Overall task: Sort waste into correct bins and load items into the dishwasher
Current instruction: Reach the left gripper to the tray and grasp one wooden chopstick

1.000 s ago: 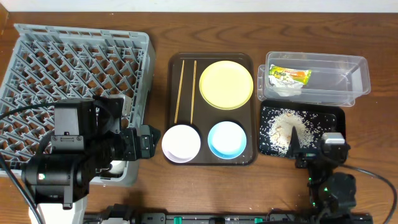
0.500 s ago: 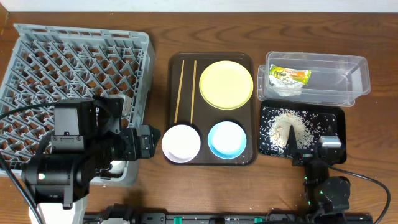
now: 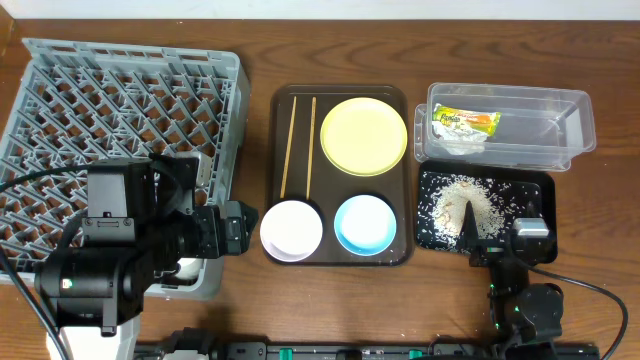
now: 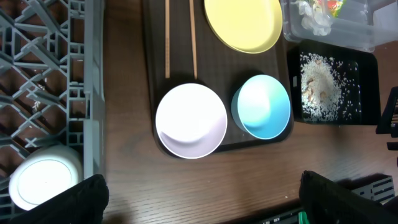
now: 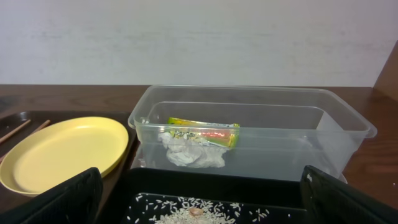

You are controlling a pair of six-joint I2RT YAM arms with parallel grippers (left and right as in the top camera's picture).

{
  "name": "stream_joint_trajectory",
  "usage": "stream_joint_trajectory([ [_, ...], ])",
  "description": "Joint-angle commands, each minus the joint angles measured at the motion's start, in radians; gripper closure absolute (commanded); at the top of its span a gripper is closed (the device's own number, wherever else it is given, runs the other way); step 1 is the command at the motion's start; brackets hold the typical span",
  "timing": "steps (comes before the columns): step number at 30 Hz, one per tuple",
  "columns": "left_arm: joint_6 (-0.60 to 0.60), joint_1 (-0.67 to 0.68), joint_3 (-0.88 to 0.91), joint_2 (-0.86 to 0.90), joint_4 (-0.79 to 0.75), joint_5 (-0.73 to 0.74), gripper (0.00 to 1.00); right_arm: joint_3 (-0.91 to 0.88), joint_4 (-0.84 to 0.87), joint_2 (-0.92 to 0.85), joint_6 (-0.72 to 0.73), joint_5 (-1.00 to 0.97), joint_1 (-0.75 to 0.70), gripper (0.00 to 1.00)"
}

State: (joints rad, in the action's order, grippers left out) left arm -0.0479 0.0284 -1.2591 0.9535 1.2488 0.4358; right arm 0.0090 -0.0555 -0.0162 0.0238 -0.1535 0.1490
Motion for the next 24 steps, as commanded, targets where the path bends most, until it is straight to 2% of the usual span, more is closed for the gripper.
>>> stream_joint_trajectory([
  [1,0.01,0.003,-0.01,0.0,-0.001,0.005,0.02,-0.003,-0.001,0.01,-0.01,0.001,-0.013,0.01],
  [3,-0.002,0.003,-0.01,0.0,-0.006,0.009,0.02,-0.003,-0.001,0.01,-0.01,0.001,-0.013,0.01],
  [15,-0.043,0.018,-0.01,0.042,-0.36,0.009,0.0,-0.003,-0.001,0.01,-0.01,0.001,-0.013,0.01],
  [21,-0.033,0.124,-0.01,0.309,-0.419,-0.175,0.04,-0.003,-0.001,0.01,-0.01,0.001,-0.013,0.01],
  [24,0.002,0.179,-0.013,0.454,-0.492,-0.222,0.12,-0.003,-0.001,0.01,-0.01,0.001,-0.013,0.01],
])
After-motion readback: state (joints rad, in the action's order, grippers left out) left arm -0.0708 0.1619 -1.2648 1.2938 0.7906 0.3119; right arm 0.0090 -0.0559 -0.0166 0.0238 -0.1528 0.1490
